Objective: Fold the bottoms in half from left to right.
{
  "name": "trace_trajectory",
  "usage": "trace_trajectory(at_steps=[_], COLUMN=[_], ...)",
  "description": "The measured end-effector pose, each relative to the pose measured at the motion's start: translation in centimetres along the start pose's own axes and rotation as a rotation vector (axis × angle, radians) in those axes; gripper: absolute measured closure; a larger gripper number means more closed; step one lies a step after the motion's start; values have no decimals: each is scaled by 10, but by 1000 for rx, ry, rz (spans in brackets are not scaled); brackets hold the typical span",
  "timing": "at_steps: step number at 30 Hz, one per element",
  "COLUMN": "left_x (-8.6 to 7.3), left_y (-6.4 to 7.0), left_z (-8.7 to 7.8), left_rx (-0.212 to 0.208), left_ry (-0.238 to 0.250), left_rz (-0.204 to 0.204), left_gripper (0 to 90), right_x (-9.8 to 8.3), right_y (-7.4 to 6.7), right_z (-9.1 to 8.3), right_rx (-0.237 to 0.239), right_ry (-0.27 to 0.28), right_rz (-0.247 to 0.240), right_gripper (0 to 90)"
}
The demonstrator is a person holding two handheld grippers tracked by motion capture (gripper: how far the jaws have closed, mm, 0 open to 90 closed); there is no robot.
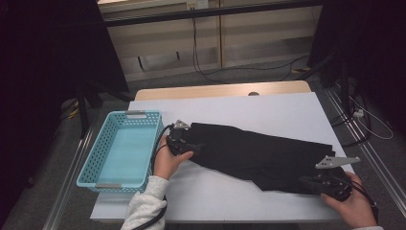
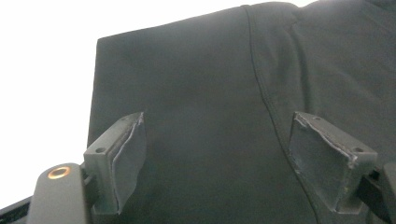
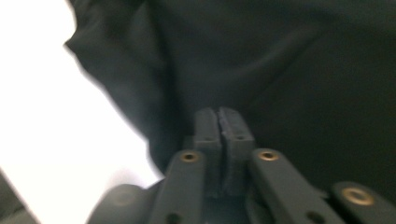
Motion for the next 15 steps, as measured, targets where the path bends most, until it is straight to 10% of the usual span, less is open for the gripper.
trace_trajectory(at_steps=[11,15], left_x=[0,-1], left_y=[0,-2], left_z=[2,1], left_rx=[7,13], left_ry=[2,-1], left_rz=[5,-1], left_gripper=[197,197], right_x=[34,30], right_y=[3,0], right_z=[33,35], right_rx=[-80,-86], right_ry=[73,26], right_rz=[33,1], right_gripper=[736,900])
Point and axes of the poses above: each handheld gripper's, and its own axes: z roughly forward along the jaws, x roughly out of its top, y roughly to its right, the point moved 8 cm from there along z, roughly forward along the jaws, and after that the axes turned 7 degrees about -y, right-handed, at the moved point
